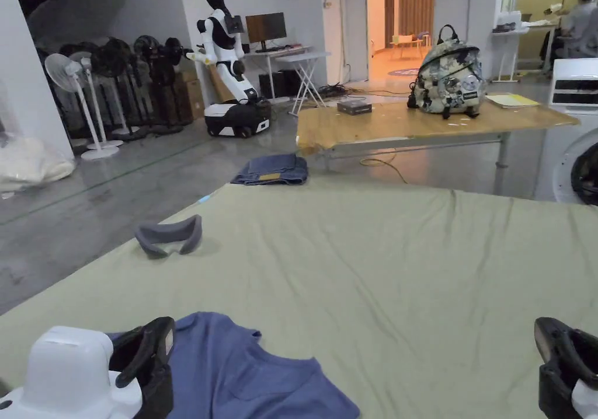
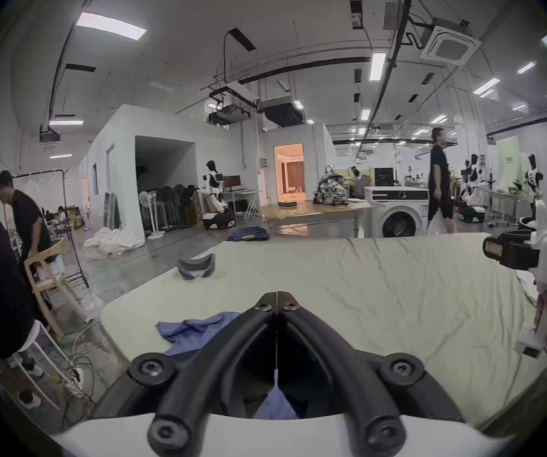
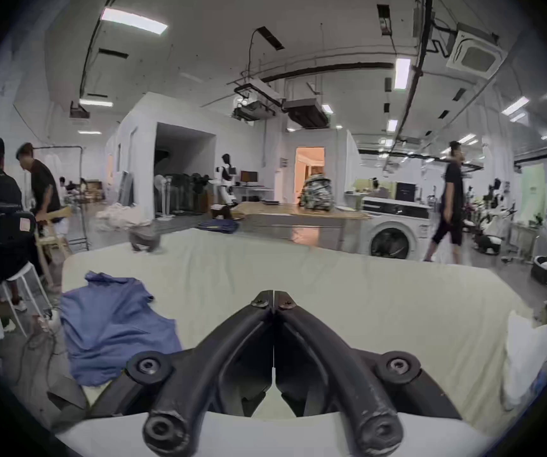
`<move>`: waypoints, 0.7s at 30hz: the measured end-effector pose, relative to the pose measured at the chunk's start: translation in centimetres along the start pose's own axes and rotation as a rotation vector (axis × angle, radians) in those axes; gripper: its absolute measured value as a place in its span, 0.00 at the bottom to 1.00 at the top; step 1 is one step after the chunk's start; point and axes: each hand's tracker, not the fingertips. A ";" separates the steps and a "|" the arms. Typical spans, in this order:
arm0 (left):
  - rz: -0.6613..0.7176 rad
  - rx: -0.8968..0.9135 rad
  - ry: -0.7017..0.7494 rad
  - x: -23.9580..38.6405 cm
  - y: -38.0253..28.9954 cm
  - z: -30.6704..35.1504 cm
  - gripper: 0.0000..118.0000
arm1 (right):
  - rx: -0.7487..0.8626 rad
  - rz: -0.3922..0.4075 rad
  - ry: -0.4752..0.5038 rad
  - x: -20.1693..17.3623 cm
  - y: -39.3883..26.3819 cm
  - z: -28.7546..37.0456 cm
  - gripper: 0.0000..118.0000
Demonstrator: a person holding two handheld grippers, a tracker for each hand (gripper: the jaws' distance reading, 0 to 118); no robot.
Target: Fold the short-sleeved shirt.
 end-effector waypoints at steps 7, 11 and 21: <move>0.023 -0.204 -0.123 -2.3 -2.2 -5.4 0.36 | -0.043 0.023 0.095 -1.1 -1.0 -0.2 0.00; 0.088 -0.374 -0.197 -3.7 -5.9 -13.3 0.82 | -0.104 0.044 0.110 -0.8 -2.2 1.0 0.00; 0.051 -0.832 -0.078 -5.0 -16.8 -28.6 0.59 | -0.242 0.096 -0.013 1.9 -5.7 6.5 0.00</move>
